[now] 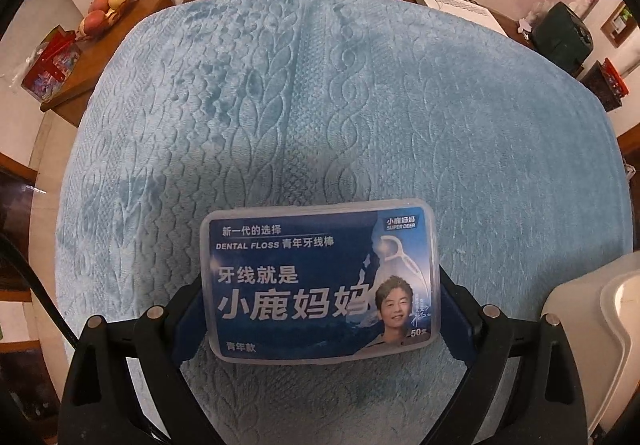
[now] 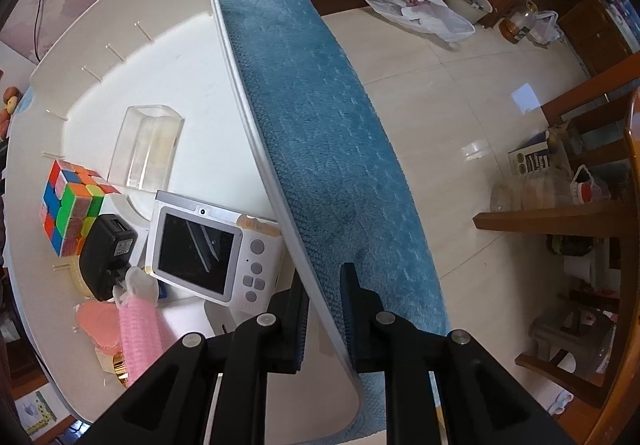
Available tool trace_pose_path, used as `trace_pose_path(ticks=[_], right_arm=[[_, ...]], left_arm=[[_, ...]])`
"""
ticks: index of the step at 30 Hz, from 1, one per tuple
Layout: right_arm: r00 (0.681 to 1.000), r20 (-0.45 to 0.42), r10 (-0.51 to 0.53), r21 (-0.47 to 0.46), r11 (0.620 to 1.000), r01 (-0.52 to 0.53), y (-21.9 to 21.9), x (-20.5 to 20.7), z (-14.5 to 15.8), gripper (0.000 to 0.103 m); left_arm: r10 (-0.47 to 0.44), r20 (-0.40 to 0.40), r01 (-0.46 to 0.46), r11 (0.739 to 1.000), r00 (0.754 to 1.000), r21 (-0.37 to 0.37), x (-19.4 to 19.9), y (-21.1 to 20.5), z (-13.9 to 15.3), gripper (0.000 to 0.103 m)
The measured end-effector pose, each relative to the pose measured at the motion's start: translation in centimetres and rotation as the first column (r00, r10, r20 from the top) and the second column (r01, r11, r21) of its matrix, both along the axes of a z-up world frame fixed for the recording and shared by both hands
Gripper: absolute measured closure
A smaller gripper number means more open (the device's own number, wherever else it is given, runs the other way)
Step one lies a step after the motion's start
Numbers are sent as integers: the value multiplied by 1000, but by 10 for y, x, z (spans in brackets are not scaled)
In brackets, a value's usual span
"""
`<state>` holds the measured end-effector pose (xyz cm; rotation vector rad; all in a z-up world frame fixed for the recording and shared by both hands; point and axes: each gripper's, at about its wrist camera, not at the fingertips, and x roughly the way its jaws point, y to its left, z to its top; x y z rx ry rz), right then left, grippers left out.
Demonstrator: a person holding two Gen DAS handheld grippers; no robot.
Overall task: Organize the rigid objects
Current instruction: 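Close the left gripper on the blue floss box, then carry the floss box into the tray and release it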
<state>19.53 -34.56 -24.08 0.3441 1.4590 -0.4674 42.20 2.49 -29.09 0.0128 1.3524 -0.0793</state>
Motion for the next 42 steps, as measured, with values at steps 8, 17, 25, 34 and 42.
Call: trace_pose_path(ticks=[8,17,25,34,42], right_arm=[[1000,6,-17,-6,1000,17,-1,-1,0,84],[997,36,-67,45,997,65,-8,-15,0,84],[996,64,-63,109,992,56,-13,-28,9,84],[991,132,-29,195,981,3,-9,-48,27,80],[972,232,-17,270,962,-48,-4,-64,59,49]], left_arm=[[29,-128,-31,999,991,-19,5,6,4,8],[-51,-256,59,998,965,27,-28,0,-1,8],[-91,-240,100,995,967,26,-107,1,30,8],[-123,-112,120,992,986,-32,-186,-6,95,8],[-195,22,196,977,981,-81,-229,-61,131,8]])
